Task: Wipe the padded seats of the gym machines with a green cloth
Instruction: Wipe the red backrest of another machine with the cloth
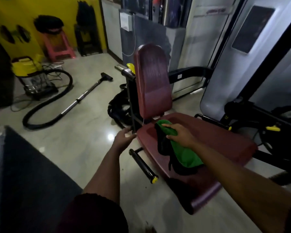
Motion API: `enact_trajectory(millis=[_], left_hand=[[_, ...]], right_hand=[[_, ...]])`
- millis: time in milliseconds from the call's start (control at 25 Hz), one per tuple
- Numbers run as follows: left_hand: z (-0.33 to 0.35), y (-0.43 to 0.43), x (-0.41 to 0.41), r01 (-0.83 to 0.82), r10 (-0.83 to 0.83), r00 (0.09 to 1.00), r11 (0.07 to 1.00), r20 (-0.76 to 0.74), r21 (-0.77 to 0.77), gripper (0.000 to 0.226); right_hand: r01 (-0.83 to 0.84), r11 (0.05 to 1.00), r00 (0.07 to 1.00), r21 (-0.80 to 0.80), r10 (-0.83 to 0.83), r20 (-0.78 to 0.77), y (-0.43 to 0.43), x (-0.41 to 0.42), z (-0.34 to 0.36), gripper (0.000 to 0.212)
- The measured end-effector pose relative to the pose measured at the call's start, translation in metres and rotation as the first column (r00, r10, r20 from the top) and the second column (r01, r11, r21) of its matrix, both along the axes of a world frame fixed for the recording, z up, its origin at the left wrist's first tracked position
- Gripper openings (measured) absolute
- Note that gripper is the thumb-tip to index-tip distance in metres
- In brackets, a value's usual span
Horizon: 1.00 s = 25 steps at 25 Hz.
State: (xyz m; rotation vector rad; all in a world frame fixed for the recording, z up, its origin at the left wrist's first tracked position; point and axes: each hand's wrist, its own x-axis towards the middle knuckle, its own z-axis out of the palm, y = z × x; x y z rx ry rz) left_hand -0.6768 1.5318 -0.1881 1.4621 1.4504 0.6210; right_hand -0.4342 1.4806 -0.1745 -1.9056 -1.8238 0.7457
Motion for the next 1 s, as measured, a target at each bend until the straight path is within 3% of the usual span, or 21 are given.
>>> enact_trajectory(millis=[200, 440, 720, 840, 1000], left_hand=[[0.007, 0.073, 0.012, 0.039, -0.039, 0.999, 0.999, -0.028, 0.007, 0.057], [0.025, 0.175, 0.050, 0.017, -0.015, 0.997, 1.000, 0.082, -0.026, 0.069], [0.041, 0.316, 0.105, 0.041, -0.055, 0.946, 0.998, 0.319, 0.052, 0.097], [0.046, 0.348, 0.121, 0.052, -0.106, 0.908, 0.989, 0.405, 0.142, 0.091], [0.046, 0.367, 0.128, 0.069, -0.124, 0.861, 0.989, 0.494, 0.127, 0.094]], right_hand=[[0.125, 0.992, 0.986, 0.016, -0.123, -0.108, 0.059, 0.017, -0.005, 0.057], [0.263, 0.952, 0.935, 0.159, -0.211, -0.285, 0.133, 0.035, -0.006, 0.055], [0.599, 0.763, 0.754, 0.243, -0.436, -0.491, 0.227, 0.028, 0.002, 0.054], [0.677, 0.701, 0.682, 0.223, -0.484, -0.549, 0.245, 0.018, 0.010, 0.053], [0.730, 0.641, 0.630, 0.239, -0.495, -0.598, 0.253, 0.012, 0.023, 0.051]])
